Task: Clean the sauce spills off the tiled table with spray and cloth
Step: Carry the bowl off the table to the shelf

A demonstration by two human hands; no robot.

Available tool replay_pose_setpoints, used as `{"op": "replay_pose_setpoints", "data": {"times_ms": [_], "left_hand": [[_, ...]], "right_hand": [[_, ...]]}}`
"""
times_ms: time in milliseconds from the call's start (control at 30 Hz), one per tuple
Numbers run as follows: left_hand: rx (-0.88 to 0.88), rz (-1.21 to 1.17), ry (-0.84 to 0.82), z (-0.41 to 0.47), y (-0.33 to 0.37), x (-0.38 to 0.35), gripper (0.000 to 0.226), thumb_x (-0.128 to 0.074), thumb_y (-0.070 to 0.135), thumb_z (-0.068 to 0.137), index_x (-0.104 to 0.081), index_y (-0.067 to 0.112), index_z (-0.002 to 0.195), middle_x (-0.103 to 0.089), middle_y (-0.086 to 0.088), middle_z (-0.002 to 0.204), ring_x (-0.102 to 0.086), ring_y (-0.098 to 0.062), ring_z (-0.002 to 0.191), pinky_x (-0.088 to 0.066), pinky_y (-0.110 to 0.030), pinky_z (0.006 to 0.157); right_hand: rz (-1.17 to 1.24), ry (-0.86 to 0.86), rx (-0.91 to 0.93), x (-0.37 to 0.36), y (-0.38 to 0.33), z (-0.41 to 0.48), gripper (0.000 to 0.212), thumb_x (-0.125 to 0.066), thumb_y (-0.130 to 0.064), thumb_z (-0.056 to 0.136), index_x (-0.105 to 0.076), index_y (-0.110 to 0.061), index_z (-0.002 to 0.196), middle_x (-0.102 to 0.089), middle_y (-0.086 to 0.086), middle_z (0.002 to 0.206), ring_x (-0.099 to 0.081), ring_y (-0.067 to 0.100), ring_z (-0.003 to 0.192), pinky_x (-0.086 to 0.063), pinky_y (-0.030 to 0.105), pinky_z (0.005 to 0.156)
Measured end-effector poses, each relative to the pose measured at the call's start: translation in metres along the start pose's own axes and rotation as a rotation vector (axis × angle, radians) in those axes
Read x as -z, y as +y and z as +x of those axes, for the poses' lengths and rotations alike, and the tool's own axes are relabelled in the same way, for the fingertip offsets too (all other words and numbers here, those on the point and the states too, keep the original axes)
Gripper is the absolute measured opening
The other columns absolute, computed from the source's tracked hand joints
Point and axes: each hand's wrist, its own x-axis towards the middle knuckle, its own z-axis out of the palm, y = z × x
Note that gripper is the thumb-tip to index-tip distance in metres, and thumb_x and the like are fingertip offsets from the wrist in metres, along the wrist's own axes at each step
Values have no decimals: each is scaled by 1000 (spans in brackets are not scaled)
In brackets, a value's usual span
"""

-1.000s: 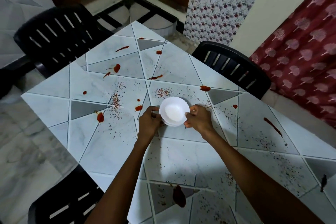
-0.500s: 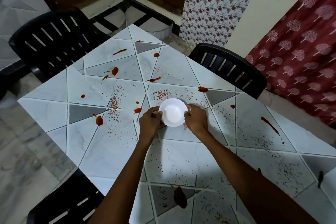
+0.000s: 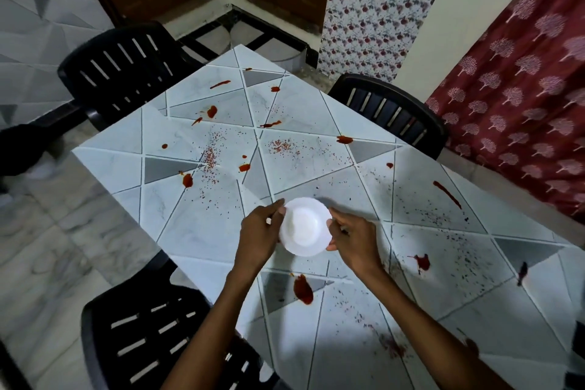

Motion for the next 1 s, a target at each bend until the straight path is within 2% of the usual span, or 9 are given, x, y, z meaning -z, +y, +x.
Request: {"op": "replay_pose_setpoints", "data": {"times_ms": [200,300,367,467,533,667,767,867,1000], "left_hand": [[-121,154,94,-110,7,-6,44,-44,46,94,-71,21,118,-69,-2,103,-66,-22,92,-52,-35,78],[-123,188,148,-162,10,-6,45,-43,45,95,-72,16,113,-66,1,95,-64,-20,88,-49,-32,74],[-161,220,205,-195,10,-2,35,-47,35,98,-74,15,111,-62,0,89,-62,-20,82,-41,-28,69],[-169,256,293,-238,6,11,29,-50,29,99,-75,17,106,-61,-2,84,-62,-24,76,-39,-30,65],[-165,280,346,-259,-2,23,32,-48,32,97,-74,18,107,-66,-5,89,-64,-24,80,-43,-31,68],[-115,254,441,-295,-23,64,34,-46,35,96,-75,19,106,-67,-1,94,-65,-21,85,-49,-32,73],[-80,208,516,-311,-45,105,34,-46,36,97,-75,23,109,-60,5,88,-62,-16,80,-48,-31,71],[-21,87,564,-319,-74,156,26,-52,30,100,-72,27,116,-60,6,90,-60,-10,82,-45,-26,71],[89,-73,600,-317,-120,238,25,-60,23,96,-71,30,118,-67,8,97,-64,-5,86,-49,-21,75]], "right_hand": [[7,-62,76,28,16,-91,32,-61,-8,96,-71,-19,125,-72,1,98,-73,21,77,-64,38,60],[-18,-90,140,40,17,-133,31,-61,-5,96,-72,-13,124,-72,3,100,-71,20,86,-62,26,64],[-87,-92,206,45,15,-160,30,-62,-5,95,-72,-11,123,-74,5,102,-71,19,83,-59,17,67],[-100,-125,276,41,10,-191,32,-63,-7,94,-72,-15,124,-75,5,99,-72,19,73,-62,33,67],[-124,-157,319,32,4,-208,33,-62,-8,96,-71,-17,126,-74,4,94,-70,16,64,-60,25,66],[-73,-238,331,-5,-20,-236,30,-62,-11,97,-71,-16,126,-73,3,99,-71,18,67,-62,36,73],[-69,-320,342,-49,-43,-247,30,-62,-12,97,-70,-15,127,-70,0,97,-70,22,73,-59,27,83],[-60,-399,388,-105,-67,-253,30,-62,-14,97,-71,-17,125,-70,-1,98,-72,23,79,-62,45,74],[-70,-476,447,-193,-120,-261,28,-60,-15,96,-73,-22,120,-72,0,97,-71,20,76,-62,45,67]]}}
